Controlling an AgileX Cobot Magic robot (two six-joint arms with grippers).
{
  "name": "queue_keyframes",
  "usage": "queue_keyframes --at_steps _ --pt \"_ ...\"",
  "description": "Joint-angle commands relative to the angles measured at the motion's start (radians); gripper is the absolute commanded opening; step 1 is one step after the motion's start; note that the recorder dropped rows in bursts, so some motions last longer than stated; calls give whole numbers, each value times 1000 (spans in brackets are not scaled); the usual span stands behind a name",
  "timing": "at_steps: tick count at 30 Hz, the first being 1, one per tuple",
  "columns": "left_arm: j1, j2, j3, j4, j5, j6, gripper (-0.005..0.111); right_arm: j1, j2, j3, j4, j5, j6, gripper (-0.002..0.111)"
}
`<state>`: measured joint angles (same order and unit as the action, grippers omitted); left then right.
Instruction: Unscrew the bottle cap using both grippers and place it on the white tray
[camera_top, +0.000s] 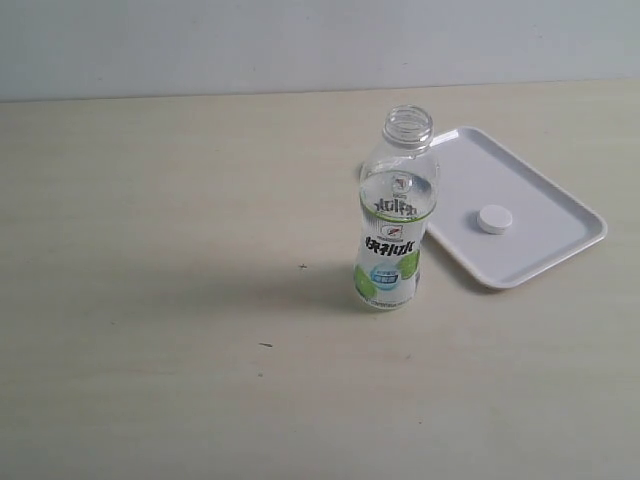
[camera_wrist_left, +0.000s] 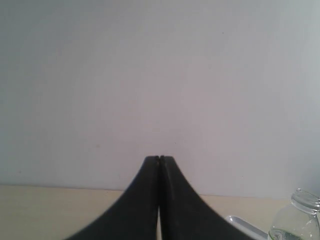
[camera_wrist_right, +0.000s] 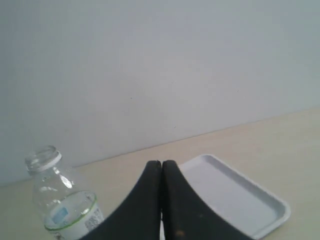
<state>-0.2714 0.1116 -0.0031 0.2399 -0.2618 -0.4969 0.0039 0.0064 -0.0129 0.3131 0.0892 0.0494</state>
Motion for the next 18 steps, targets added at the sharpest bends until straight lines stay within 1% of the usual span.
queue_keyframes --at_steps 1,3,11,14,18 --pt "3 -6 3 -8 4 -3 0 -3 -6 4 132 0 133 0" --pt "3 -6 3 -8 4 -3 0 -3 -6 4 159 0 137 0" --pt "3 -6 3 -8 4 -3 0 -3 -6 4 132 0 134 0" --pt "3 -6 3 -8 4 -3 0 -3 -6 4 18 -5 45 0" --pt "3 -6 3 -8 4 -3 0 -3 -6 6 -69 32 -92 0"
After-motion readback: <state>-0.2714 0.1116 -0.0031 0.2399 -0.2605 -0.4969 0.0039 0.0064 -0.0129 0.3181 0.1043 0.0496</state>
